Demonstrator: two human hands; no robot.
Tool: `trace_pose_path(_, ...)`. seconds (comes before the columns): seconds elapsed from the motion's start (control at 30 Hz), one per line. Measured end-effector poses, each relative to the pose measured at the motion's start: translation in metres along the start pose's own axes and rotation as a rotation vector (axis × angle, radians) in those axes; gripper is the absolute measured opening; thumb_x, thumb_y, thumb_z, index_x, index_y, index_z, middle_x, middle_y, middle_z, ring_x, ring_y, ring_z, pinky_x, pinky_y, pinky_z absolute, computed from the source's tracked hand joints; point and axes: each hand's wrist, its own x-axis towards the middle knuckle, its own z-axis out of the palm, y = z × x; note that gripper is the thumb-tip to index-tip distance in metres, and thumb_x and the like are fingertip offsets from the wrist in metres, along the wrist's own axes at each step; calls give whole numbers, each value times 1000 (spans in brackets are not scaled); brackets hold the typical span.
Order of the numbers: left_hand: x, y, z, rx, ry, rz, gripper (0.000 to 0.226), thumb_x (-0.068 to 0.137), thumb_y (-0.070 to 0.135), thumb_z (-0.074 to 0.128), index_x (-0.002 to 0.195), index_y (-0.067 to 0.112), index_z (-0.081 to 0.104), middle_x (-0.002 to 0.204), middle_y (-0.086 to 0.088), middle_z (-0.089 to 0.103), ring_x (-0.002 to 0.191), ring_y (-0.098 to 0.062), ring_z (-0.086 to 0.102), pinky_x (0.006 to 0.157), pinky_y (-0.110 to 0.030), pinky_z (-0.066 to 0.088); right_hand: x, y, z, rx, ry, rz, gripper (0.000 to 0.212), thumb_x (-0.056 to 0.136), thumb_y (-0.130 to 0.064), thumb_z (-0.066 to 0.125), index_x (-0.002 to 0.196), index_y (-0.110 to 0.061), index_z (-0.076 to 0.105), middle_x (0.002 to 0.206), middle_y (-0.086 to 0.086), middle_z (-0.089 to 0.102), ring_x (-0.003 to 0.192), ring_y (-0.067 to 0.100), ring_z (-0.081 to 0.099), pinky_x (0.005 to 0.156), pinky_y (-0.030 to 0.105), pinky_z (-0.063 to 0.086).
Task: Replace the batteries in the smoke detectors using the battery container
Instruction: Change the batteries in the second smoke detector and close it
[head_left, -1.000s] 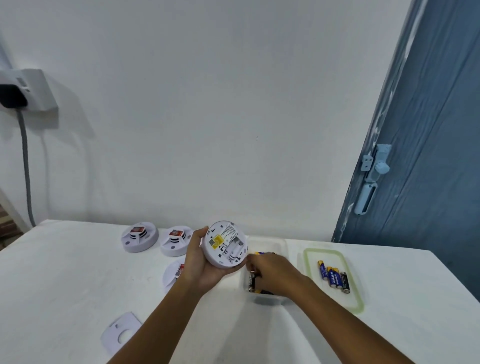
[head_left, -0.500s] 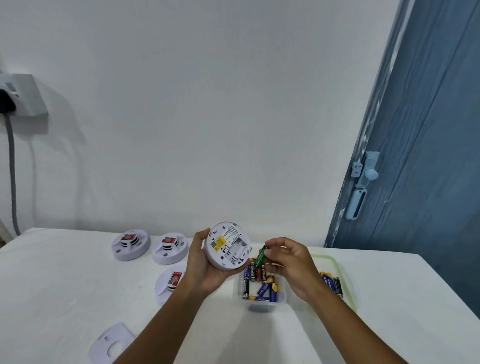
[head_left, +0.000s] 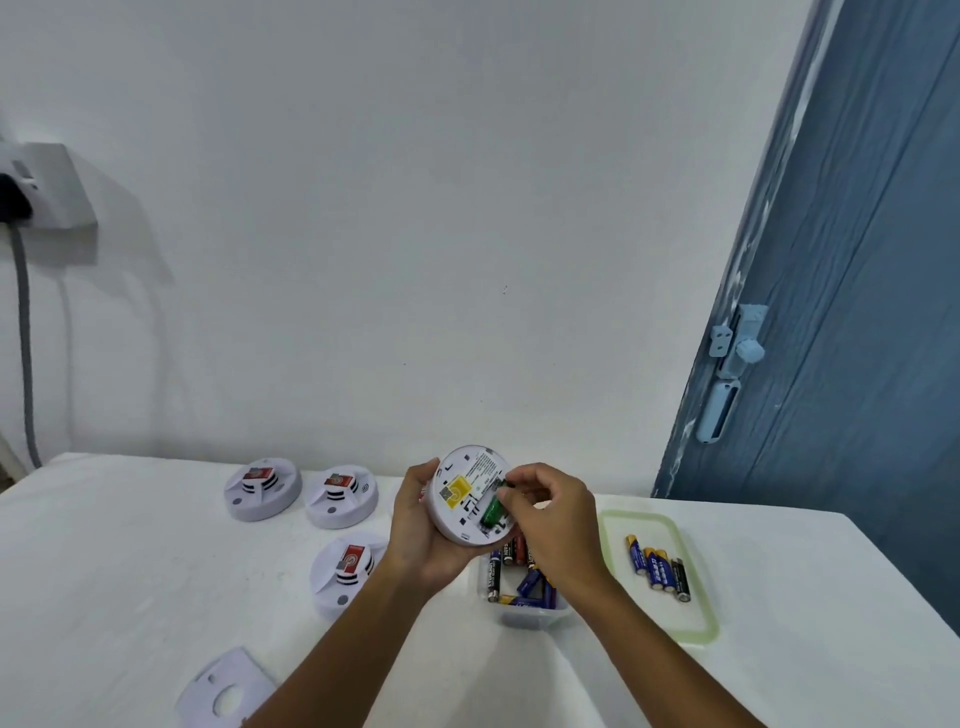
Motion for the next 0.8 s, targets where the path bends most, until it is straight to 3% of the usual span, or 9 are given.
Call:
trace_pose_path(0.1, 1, 1, -1, -17, 8, 7, 46, 78, 40, 50, 101, 6, 72, 106, -21, 68, 100, -36, 58, 99, -55, 37, 0, 7, 1, -59, -1, -60, 21, 81, 1, 66, 91, -17, 74, 92, -6, 61, 80, 4, 61, 63, 9, 45)
trace_pose_path(0.27, 4, 0, -3, -19, 10, 21, 49, 78, 43, 50, 107, 7, 67, 104, -22, 67, 101, -38, 58, 106, -57, 30, -9, 19, 0, -66, -33, -129, 38, 78, 15, 51, 100, -6, 73, 102, -1, 58, 98, -3, 56, 67, 7, 45)
trace_pose_path(0.47, 4, -4, 2, -19, 12, 51, 46, 77, 42, 49, 93, 6, 74, 99, -19, 68, 94, -35, 60, 88, -52, 43, -20, 29, 0, -145, -41, -255, 44, 80, -1, 43, 116, -7, 68, 114, -13, 52, 110, 4, 52, 86, 18, 51)
trace_pose_path(0.63, 5, -2, 2, -1, -13, 58, 48, 76, 42, 49, 90, 7, 77, 101, -20, 69, 96, -36, 61, 93, -56, 41, -19, 28, -2, -330, -62, -418, 41, 89, -10, 40, 122, -5, 63, 121, 2, 52, 108, 11, 50, 79, 17, 51)
trace_pose_path(0.8, 7, 0, -3, 43, 5, 60, 46, 83, 41, 45, 91, 9, 76, 99, -18, 70, 95, -34, 60, 100, -55, 36, -22, 30, -2, -401, -118, -447, 43, 94, -20, 34, 121, -3, 63, 124, 7, 51, 108, 14, 53, 74, 19, 55)
